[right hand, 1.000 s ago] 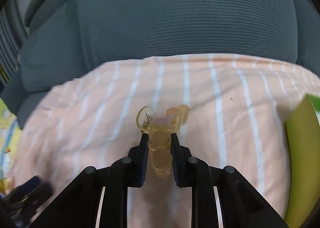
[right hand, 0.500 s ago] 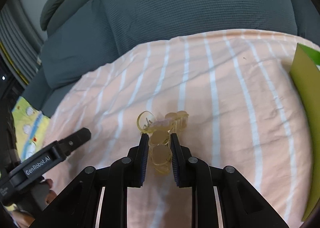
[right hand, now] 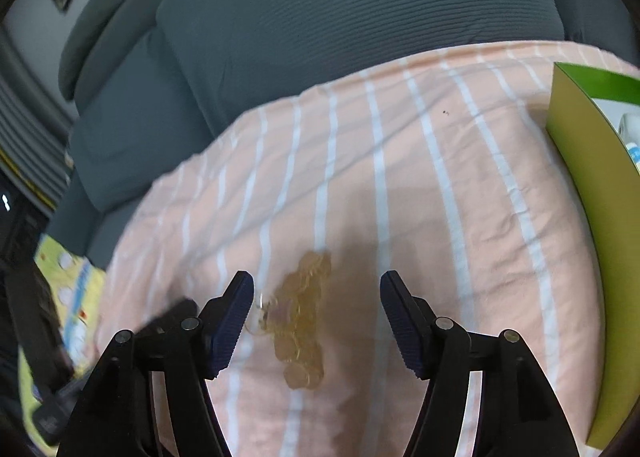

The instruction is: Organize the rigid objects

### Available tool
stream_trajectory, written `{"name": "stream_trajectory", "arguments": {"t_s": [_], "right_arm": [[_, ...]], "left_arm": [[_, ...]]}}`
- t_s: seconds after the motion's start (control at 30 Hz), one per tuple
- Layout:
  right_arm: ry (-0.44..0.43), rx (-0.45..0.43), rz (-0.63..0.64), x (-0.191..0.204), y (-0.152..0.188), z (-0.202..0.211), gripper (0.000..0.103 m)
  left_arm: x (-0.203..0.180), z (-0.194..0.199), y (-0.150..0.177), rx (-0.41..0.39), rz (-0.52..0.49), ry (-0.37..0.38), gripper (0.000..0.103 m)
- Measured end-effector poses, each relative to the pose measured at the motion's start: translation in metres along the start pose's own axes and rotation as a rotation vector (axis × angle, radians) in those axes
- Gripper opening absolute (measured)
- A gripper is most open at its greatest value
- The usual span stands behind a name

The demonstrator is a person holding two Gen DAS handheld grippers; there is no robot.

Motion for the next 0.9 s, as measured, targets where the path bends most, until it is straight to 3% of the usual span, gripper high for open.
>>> {"name": "stream_trajectory", "arguments": {"t_s": [0.17, 0.47, 0.6, 0.9], "right_arm": [[-0.048, -0.003, -0.066, -0.009, -0.006, 0.0, 0.067], [-0.129, 0.091, -0.075, 0.008, 0.003, -0.022, 0.067], [-0.128, 0.114, -0.062, 0.013, 0.009, -0.028, 0.067], [-0.176, 0.183, -0.094, 0.014, 0.019, -0.043, 0.067]], "left_arm": [[-0.021, -0.01, 0.011, 0.04, -0.031, 0.055, 0.09], [-0.048, -0.023, 0.023, 0.068, -0.076, 0.124, 0.085], [-0.053, -0.03, 0.028, 0.088, -0.081, 0.155, 0.069], [-0.062, -0.035, 0.034, 0.115, -0.076, 0.244, 0.054]]}}
Point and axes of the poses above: each gripper's, at about its wrist camera, not at the fingertips, and z roughly against the way its jaws point, x to its left, y to its underside, the point moved 9 cm from there along -z, roughly the way its jaws point, and after that the axes turned 5 degrees about y, right-handed, at the moved point
